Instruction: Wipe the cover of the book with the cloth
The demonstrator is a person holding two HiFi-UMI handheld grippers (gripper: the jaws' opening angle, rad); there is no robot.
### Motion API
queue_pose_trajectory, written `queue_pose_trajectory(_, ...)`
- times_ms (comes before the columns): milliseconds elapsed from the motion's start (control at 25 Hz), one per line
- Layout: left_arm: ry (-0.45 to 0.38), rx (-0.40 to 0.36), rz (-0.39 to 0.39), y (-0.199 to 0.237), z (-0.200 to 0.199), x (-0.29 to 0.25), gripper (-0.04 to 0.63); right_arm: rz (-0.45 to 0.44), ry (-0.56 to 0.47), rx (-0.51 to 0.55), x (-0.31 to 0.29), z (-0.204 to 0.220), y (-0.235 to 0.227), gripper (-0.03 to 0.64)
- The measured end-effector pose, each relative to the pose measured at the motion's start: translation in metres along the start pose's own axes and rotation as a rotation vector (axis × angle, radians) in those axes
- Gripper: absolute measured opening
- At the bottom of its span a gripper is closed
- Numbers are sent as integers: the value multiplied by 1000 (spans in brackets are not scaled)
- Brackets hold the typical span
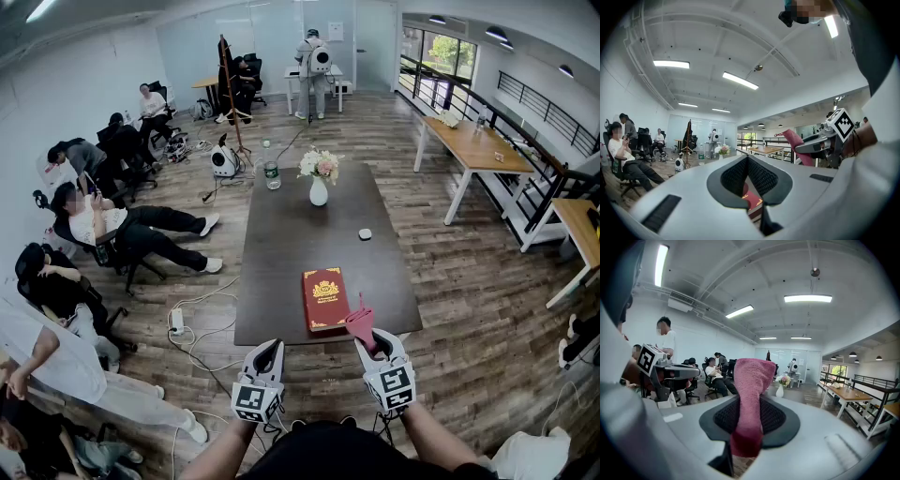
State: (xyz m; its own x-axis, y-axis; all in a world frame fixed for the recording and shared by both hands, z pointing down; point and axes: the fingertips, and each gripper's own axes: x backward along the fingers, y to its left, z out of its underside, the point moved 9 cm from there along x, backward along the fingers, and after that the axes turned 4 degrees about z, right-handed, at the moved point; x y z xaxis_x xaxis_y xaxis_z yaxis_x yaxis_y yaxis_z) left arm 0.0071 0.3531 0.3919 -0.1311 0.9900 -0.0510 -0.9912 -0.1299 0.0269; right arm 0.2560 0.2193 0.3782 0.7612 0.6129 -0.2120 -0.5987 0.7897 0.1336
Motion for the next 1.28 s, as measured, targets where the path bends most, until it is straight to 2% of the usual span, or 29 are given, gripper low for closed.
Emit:
queue_pose_trajectory(640,26,31,-47,-23,13,-21,-5,-65,22,-28,1,18,-29,115)
queue_pose_trajectory(1080,17,24,-133,-57,8,-36,-5,-108,39,-62,10,37,-69,115)
queue_pose_trajectory(1280,48,16,-161,-62,13,-34,-5,-116,60,-70,6,46,-76,115)
